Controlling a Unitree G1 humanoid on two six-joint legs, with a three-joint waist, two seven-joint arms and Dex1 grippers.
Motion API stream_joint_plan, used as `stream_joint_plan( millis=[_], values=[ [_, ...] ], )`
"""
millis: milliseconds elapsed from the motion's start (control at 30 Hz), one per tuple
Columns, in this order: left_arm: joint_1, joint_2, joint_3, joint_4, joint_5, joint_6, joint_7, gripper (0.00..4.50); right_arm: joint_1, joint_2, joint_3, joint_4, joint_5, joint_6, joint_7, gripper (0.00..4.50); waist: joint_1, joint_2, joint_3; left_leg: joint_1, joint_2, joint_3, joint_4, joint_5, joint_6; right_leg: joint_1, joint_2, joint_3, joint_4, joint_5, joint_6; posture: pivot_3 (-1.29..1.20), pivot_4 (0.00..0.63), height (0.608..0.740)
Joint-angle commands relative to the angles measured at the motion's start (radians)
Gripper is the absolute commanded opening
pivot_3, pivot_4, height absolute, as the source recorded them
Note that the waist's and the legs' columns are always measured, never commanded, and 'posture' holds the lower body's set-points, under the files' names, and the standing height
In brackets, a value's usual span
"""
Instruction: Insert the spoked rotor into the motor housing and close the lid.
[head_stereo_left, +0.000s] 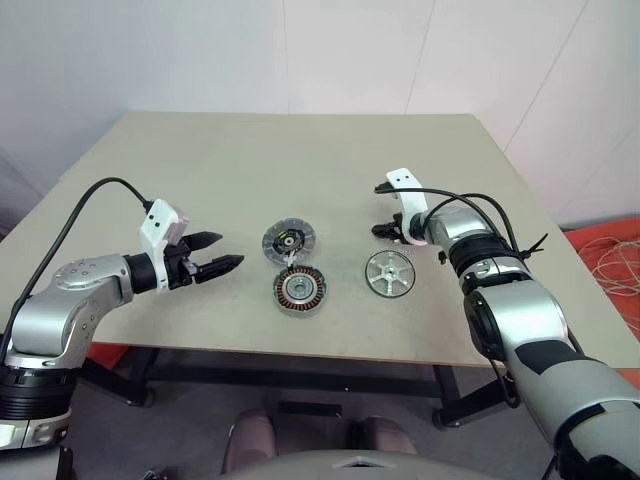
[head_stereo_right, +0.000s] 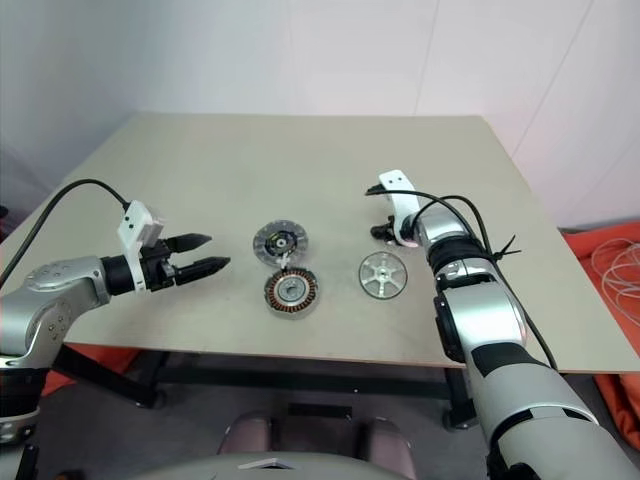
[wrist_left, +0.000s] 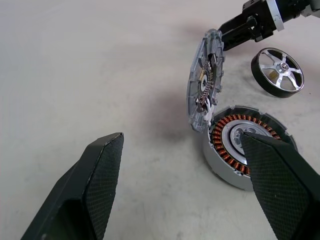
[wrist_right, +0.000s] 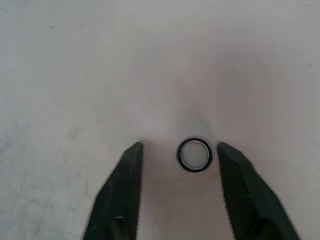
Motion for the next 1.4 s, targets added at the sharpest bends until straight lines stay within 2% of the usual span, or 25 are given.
stream_joint_plan(
  millis=[33,100,133,333,467,633,767,1000,1167,1400],
  values=[
    [-0.016,0.0,0.011,-0.01,0.001,-0.025,-0.001,3.95,-0.011,-0.003,-0.011,-0.006,0.0,0.003,0.002,1.4,-0.001,0.0,0.0,0.0,0.0,0.0,0.0,0.0,0.0,0.0,0.0,0.0,0.0,0.0,0.0,0.0,0.0,0.74],
    [-0.017,0.0,0.009,-0.008,0.002,-0.027,-0.002,3.95,-0.008,-0.003,-0.009,-0.008,-0.001,0.004,0.002,0.73,-0.001,0.0,0.0,0.0,0.0,0.0,0.0,0.0,0.0,0.0,0.0,0.0,0.0,0.0,0.0,0.0,0.0,0.74],
    [-0.018,0.001,0.008,-0.006,0.002,-0.028,-0.002,3.95,-0.007,-0.002,-0.009,-0.009,-0.001,0.004,0.003,0.62,-0.001,0.0,0.0,0.0,0.0,0.0,0.0,0.0,0.0,0.0,0.0,0.0,0.0,0.0,0.0,0.0,0.0,0.74],
    [-0.02,0.003,0.008,0.002,0.002,-0.035,-0.005,3.95,-0.006,-0.003,-0.004,-0.023,-0.001,0.011,0.017,0.62,-0.001,0.0,0.0,0.0,0.0,0.0,0.0,0.0,0.0,0.0,0.0,0.0,0.0,0.0,0.0,0.0,0.0,0.74],
    [-0.001,-0.008,0.042,-0.004,-0.02,-0.071,-0.021,3.95,0.001,-0.034,0.031,-0.124,-0.003,0.059,0.127,0.62,0.0,0.0,0.0,0.0,0.0,0.0,0.0,0.0,0.0,0.0,0.0,0.0,0.0,0.0,0.0,0.0,0.0,0.74],
    [0.048,0.005,0.076,-0.018,-0.033,-0.125,-0.072,3.95,0.086,-0.117,0.113,-0.437,0.014,0.197,0.321,0.62,0.003,0.0,0.0,-0.004,0.0,0.0,0.0,0.0,0.0,-0.002,0.0,0.0,0.0,0.0,0.0,0.0,0.0,0.74],
    [0.091,0.031,0.095,-0.018,-0.03,-0.157,-0.124,3.95,0.181,-0.218,0.182,-0.777,0.068,0.311,0.49,0.62,0.006,0.0,0.0,-0.004,0.0,0.0,0.0,0.0,0.0,-0.002,0.0,0.0,-0.001,0.0,0.0,0.0,0.0,0.74],
    [0.154,0.06,0.117,-0.026,-0.059,-0.172,-0.21,3.95,0.258,-0.337,0.263,-1.146,0.172,0.395,0.653,0.62,0.005,0.0,0.0,0.0,0.0,0.0,0.0,-0.001,0.001,-0.001,0.0,0.0,-0.001,-0.004,0.007,0.0,0.0,0.74],
    [0.194,0.059,0.11,-0.025,-0.036,-0.228,-0.242,3.95,0.246,-0.291,0.325,-1.213,0.206,0.416,0.647,0.62,0.004,-0.001,0.001,0.005,0.0,0.0,0.0,0.0,0.001,0.003,0.0,0.001,-0.001,-0.004,0.007,0.0,0.0,0.74],
    [0.221,0.071,0.108,-0.001,-0.011,-0.282,-0.287,3.95,0.165,-0.148,0.437,-1.094,0.179,0.372,0.609,0.62,0.003,-0.001,0.001,0.01,0.0,0.0,-0.001,0.0,0.0,0.006,0.0,0.003,0.0,-0.004,0.007,0.0,0.0,0.74]
  ],
)
